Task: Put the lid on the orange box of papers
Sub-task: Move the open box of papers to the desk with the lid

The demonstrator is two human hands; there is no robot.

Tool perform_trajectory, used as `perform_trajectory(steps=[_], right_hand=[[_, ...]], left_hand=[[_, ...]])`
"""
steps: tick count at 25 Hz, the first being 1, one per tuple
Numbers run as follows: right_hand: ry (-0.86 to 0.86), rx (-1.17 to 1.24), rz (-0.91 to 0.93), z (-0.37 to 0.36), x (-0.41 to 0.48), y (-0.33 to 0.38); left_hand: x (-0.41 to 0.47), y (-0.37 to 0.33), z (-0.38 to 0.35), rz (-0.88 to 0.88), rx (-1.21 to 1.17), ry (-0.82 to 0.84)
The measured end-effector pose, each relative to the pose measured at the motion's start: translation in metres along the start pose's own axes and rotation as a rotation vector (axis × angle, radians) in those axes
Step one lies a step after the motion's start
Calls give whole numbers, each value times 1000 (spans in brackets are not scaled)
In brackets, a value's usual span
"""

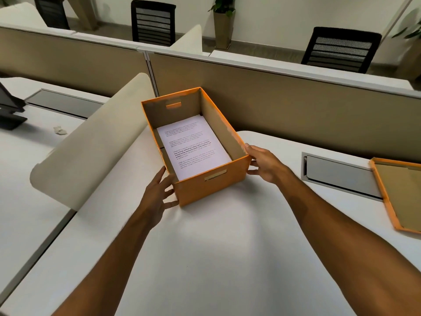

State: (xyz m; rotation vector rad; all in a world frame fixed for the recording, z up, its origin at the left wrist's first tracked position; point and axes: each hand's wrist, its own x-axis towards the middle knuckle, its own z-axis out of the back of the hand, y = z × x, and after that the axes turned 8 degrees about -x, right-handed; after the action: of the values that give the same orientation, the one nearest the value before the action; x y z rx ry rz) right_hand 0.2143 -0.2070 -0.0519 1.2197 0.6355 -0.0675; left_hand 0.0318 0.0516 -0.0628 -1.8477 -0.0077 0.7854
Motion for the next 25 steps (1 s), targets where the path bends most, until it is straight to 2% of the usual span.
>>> perform_trajectory(steps=[11,25], right_hand=[[-73,47,54,20,-29,-13],[-286,170,88,130,-197,-96]], left_hand=[[-13,0,-12,-8,6,84],[-101,47,-102,-77,151,292]])
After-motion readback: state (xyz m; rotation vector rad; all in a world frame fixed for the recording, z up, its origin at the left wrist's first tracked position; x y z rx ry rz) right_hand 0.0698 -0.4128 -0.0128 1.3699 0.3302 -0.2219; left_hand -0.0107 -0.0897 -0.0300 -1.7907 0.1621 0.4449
